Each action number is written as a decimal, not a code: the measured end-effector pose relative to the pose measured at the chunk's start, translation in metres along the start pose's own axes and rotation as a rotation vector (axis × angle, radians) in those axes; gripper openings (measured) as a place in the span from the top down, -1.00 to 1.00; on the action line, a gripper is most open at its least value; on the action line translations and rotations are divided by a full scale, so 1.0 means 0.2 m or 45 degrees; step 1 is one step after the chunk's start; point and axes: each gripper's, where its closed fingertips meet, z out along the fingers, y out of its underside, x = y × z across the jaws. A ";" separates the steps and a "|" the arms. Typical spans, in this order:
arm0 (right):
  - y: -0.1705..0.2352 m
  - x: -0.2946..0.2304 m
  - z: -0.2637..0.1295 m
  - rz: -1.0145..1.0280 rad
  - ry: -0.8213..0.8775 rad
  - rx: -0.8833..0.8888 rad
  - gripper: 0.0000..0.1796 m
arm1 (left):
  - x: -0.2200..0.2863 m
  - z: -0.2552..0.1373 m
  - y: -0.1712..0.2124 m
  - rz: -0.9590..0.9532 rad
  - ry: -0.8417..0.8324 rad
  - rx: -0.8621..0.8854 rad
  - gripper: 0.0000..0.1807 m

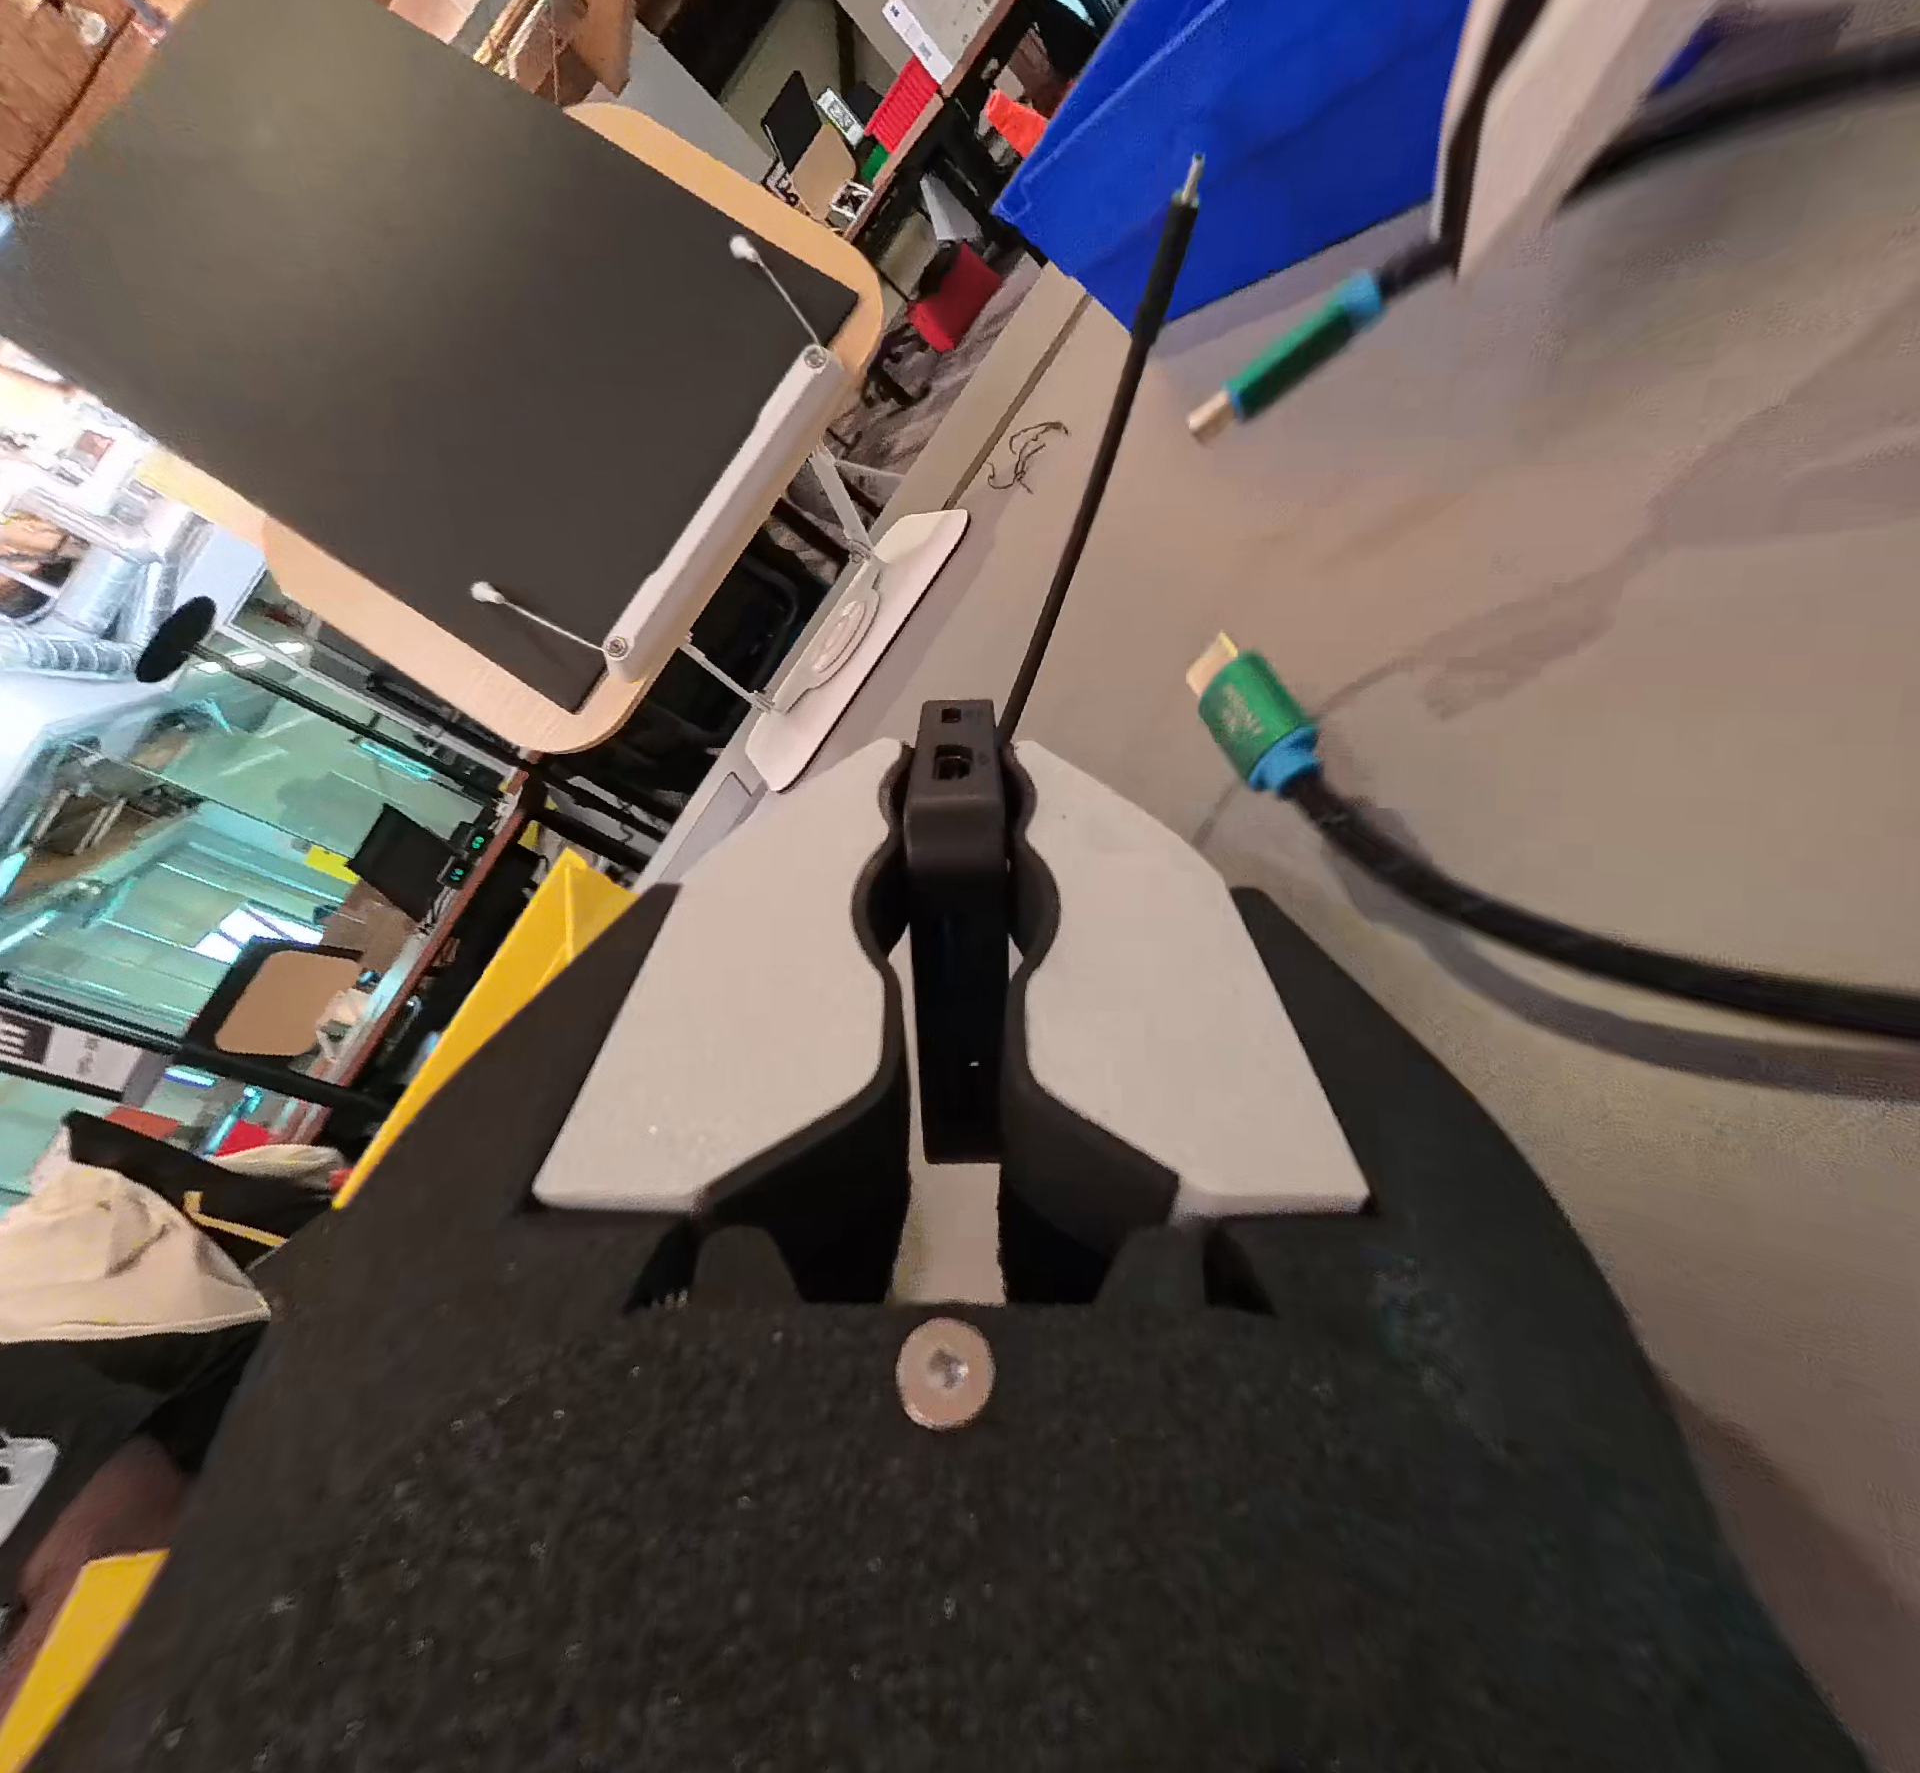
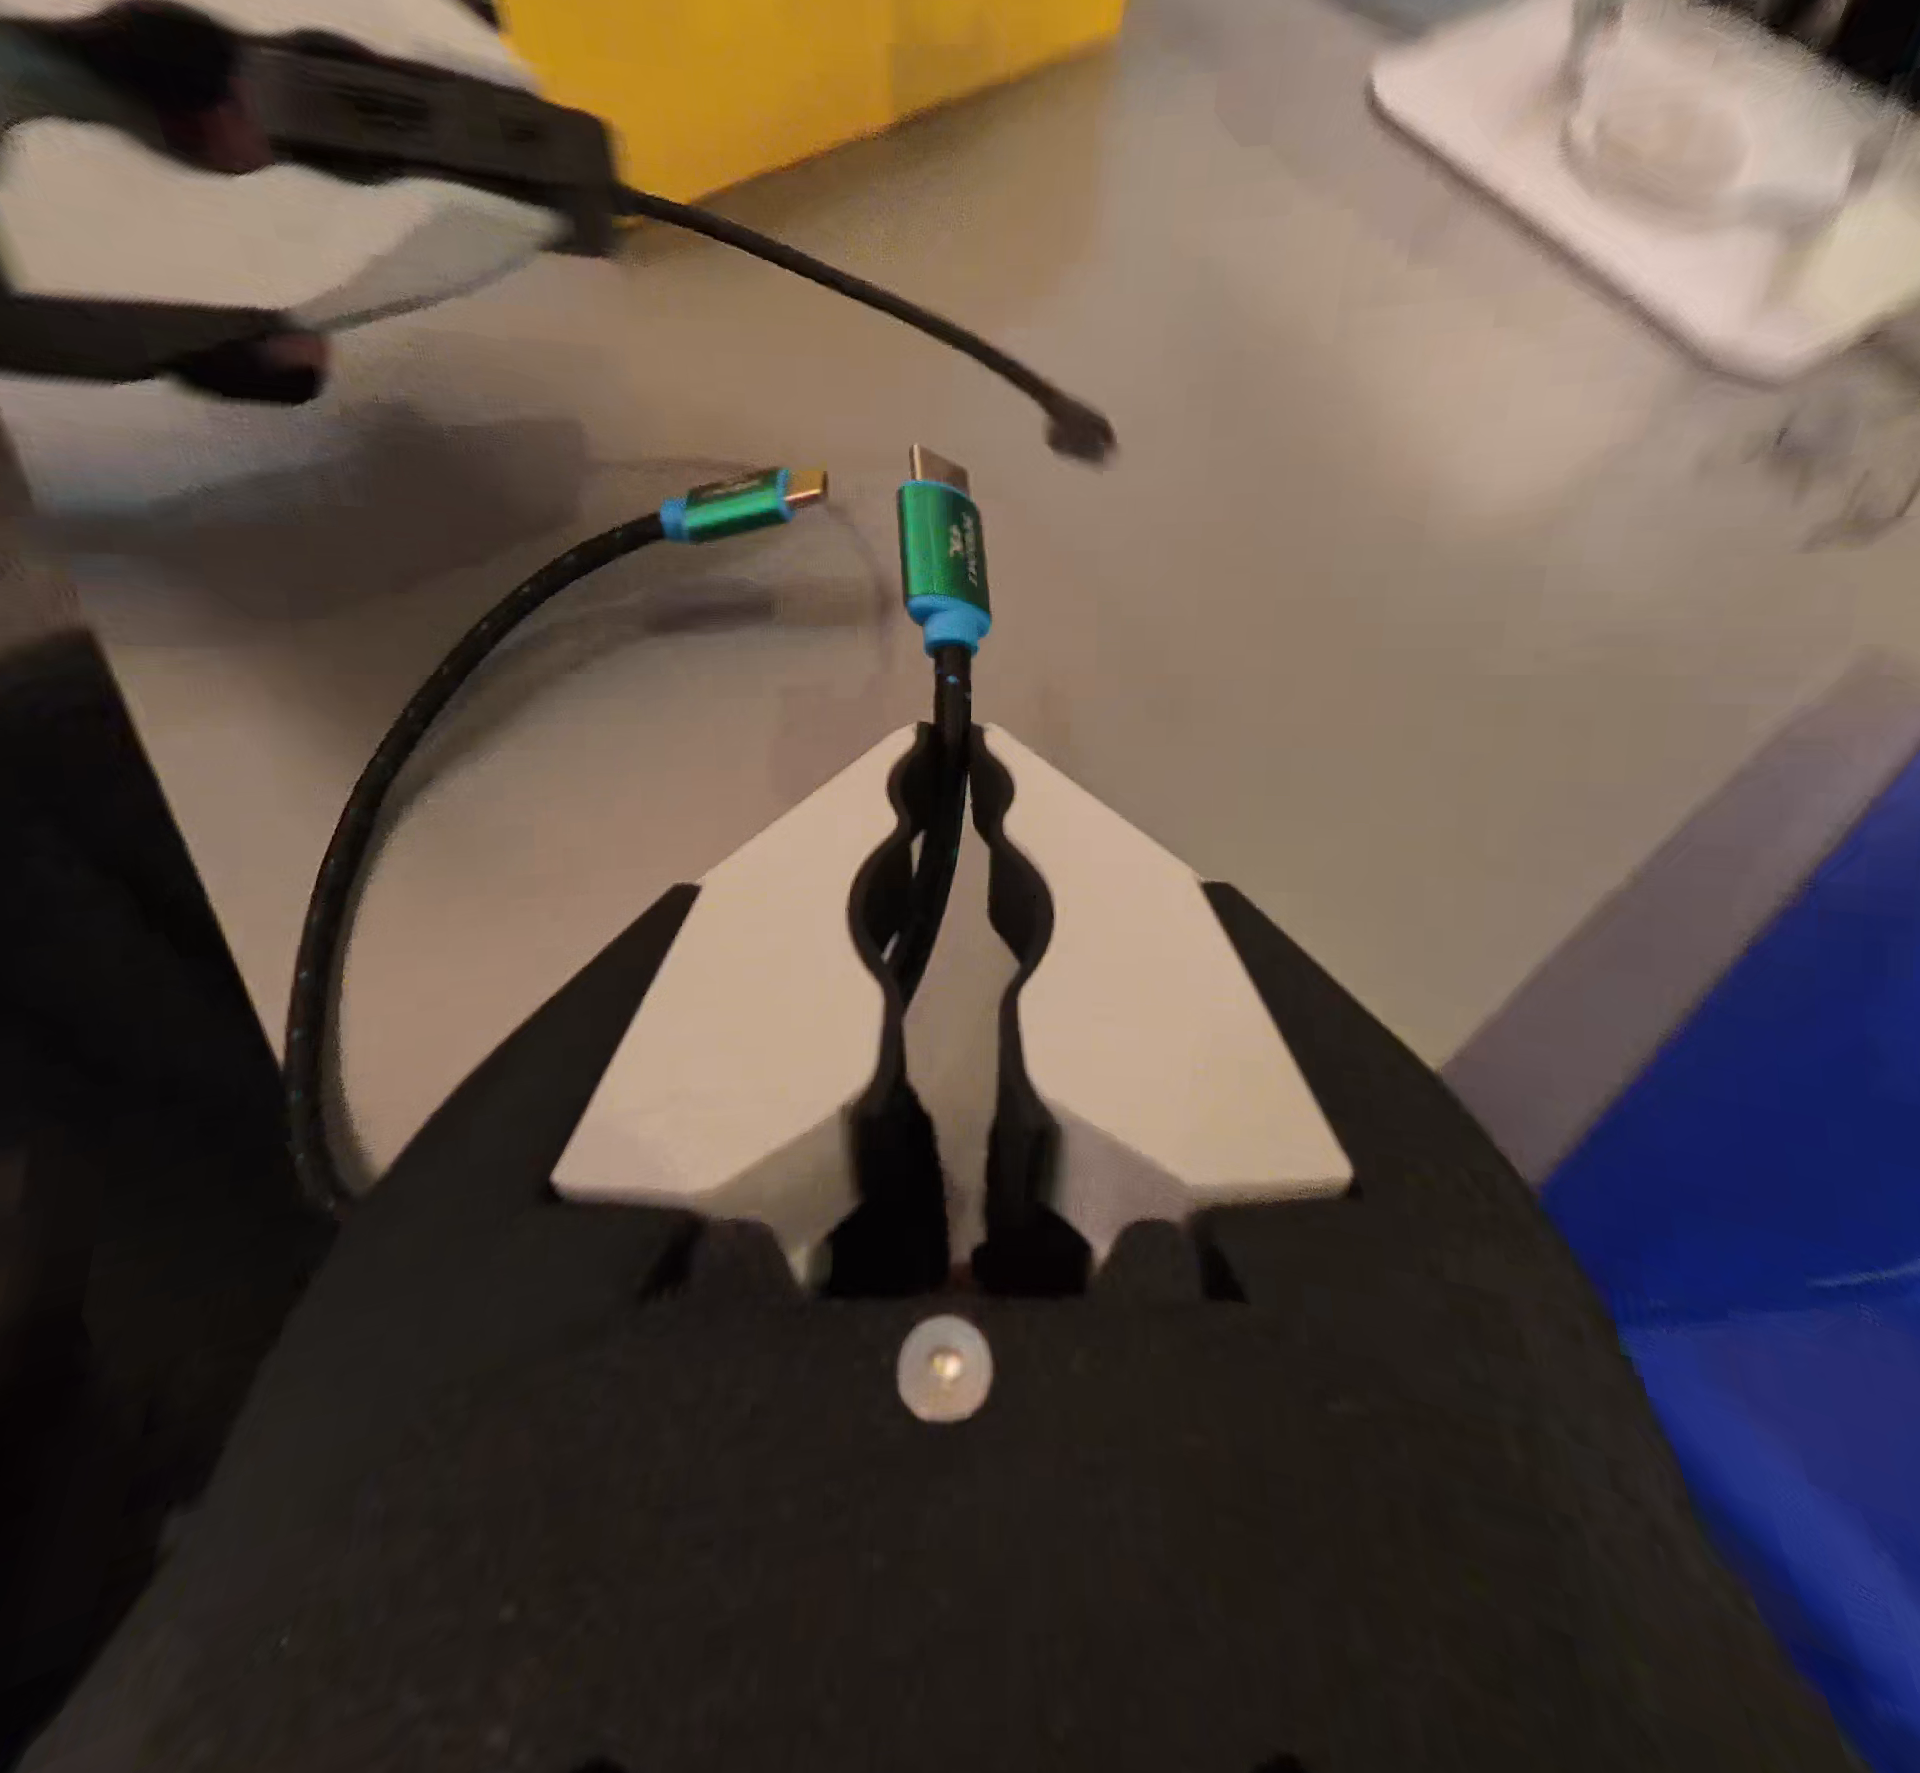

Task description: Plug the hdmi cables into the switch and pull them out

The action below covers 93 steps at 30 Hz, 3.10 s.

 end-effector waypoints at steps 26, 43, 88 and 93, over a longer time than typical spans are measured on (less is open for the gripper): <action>-0.19 -0.30 -0.09 -0.603 0.015 -0.220 0.93 | 0.16 0.07 -0.14 0.324 0.105 -0.028 0.84; -0.16 -0.31 -0.08 -0.427 -0.103 -0.277 0.94 | 0.23 0.08 -0.12 0.428 0.126 -0.108 0.85; -0.22 -0.38 0.11 0.005 -0.069 -0.060 0.79 | 0.20 0.10 -0.02 0.381 0.091 -0.330 0.85; -0.21 -0.35 0.12 0.013 -0.008 -0.091 0.78 | 0.19 0.10 -0.03 0.435 0.065 -0.345 0.86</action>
